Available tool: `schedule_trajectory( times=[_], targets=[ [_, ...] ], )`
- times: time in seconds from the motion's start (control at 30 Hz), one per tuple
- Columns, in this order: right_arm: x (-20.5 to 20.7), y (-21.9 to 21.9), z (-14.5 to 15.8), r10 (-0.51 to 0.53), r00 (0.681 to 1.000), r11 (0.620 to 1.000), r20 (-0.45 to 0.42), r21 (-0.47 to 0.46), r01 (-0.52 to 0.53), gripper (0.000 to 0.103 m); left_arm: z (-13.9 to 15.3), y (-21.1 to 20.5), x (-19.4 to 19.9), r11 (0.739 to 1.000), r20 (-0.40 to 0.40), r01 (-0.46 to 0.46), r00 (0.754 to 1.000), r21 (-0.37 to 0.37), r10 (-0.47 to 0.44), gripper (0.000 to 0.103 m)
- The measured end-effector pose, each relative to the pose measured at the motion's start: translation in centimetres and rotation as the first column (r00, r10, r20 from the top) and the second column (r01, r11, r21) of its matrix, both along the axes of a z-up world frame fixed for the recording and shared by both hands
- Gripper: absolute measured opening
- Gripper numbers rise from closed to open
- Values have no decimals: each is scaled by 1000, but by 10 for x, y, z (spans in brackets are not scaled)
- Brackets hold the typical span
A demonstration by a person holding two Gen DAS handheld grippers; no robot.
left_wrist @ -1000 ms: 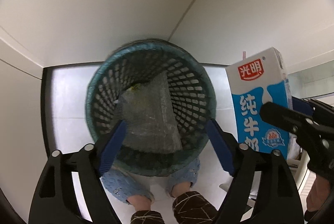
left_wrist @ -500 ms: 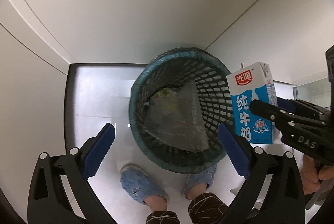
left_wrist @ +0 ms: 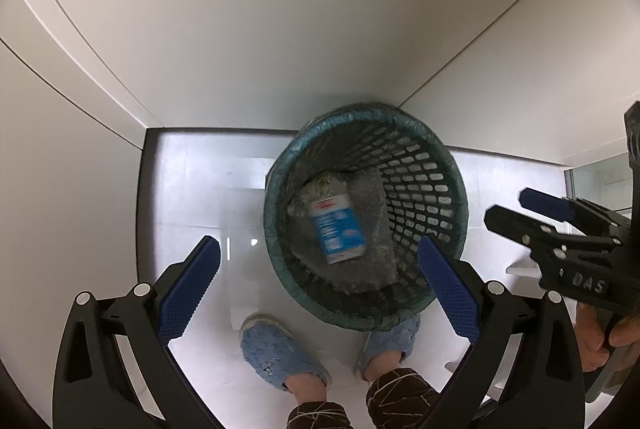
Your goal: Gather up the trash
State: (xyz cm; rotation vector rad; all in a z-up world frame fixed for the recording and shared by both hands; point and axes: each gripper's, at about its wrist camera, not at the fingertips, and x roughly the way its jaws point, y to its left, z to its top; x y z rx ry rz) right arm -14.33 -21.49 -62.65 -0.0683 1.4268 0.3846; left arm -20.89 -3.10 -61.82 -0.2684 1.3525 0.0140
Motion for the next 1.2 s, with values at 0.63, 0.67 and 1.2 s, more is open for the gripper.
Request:
schedule_trajectory(
  times=[0.63, 0.67, 1.2],
  targets=[
    [-8, -51, 233, -76, 976, 997, 205, -5, 79, 95, 201, -18, 1, 998, 72, -7, 997, 56, 3, 97],
    [-8, -54, 247, -80, 975, 997, 208, -2, 82, 95, 215, -21, -1, 998, 81, -7, 997, 63, 2, 97],
    [-26, -72, 534, -133, 901, 991, 412, 39, 128, 95, 499, -33, -11, 990, 312, -55, 950, 129, 12, 97]
  ],
)
